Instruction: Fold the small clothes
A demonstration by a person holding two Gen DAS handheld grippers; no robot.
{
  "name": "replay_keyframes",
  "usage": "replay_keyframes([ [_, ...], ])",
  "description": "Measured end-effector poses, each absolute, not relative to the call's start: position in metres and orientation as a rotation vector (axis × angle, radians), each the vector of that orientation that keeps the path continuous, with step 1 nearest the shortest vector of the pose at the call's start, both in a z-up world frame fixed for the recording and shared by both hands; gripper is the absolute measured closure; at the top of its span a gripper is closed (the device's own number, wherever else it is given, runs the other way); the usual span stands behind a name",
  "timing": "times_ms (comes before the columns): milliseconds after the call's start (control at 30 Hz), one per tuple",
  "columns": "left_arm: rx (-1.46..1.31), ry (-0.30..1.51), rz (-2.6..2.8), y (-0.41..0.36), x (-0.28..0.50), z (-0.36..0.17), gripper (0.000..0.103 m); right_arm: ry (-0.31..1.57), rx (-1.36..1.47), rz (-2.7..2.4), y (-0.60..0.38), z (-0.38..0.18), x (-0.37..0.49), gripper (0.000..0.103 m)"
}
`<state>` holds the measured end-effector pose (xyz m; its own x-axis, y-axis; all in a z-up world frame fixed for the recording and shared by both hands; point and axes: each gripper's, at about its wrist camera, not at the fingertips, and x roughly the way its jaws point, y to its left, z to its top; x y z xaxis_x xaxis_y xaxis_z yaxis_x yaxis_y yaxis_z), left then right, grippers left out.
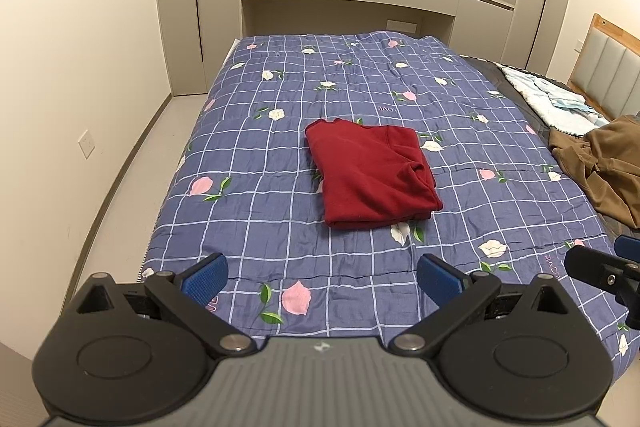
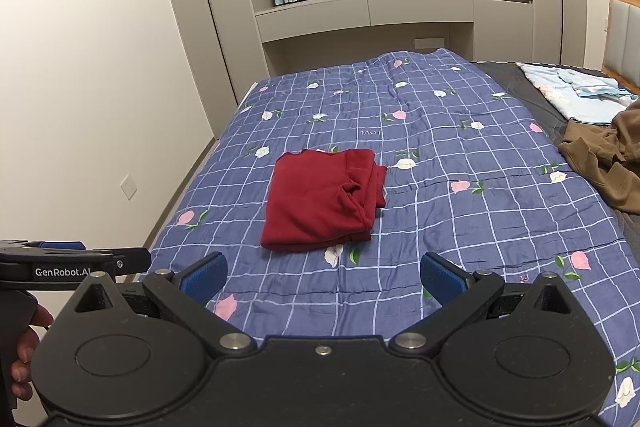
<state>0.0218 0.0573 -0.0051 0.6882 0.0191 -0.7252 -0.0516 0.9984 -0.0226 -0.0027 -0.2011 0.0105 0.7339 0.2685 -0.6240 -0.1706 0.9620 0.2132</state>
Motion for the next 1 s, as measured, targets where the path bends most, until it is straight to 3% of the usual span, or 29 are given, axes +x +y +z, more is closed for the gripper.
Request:
replay_keyframes([
  [1000,-0.033,0.828,0.017,0.055,0.036,-0.008,0.001,0.718,0.151,0.22,-0.204,0.011,0.004,0.001],
])
